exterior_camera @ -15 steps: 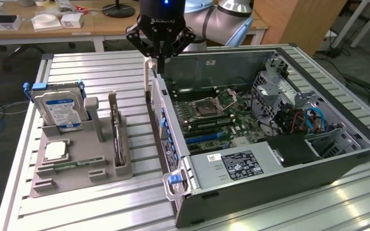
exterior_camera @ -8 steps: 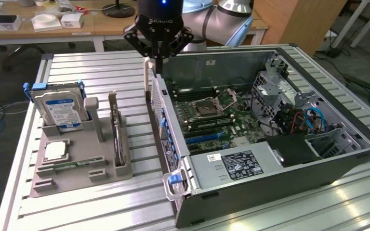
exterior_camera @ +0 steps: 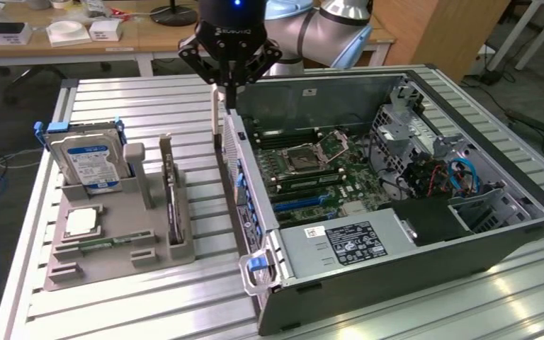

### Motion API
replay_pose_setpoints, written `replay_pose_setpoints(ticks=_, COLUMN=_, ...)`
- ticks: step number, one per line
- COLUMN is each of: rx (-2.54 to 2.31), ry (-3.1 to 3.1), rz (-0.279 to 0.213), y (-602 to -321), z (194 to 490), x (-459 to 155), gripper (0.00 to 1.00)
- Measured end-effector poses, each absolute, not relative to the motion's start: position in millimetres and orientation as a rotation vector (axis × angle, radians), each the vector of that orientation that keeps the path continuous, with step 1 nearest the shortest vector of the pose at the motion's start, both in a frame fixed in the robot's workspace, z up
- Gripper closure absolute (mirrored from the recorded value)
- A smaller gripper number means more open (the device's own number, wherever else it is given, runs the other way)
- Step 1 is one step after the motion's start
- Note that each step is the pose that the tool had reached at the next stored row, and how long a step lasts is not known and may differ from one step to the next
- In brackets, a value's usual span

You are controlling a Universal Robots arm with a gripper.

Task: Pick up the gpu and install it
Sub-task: 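Reach for the gpu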

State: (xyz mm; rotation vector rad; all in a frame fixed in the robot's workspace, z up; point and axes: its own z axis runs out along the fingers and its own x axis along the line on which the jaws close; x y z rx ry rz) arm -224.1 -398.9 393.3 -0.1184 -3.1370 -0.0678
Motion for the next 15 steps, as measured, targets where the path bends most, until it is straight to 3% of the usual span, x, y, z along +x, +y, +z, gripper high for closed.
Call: replay_pose_setpoints(ticks=15, rx=-0.118, ry=-3.134, rz=-0.068, y=-398.9, z=393.3, x=-230.5, gripper=0.90)
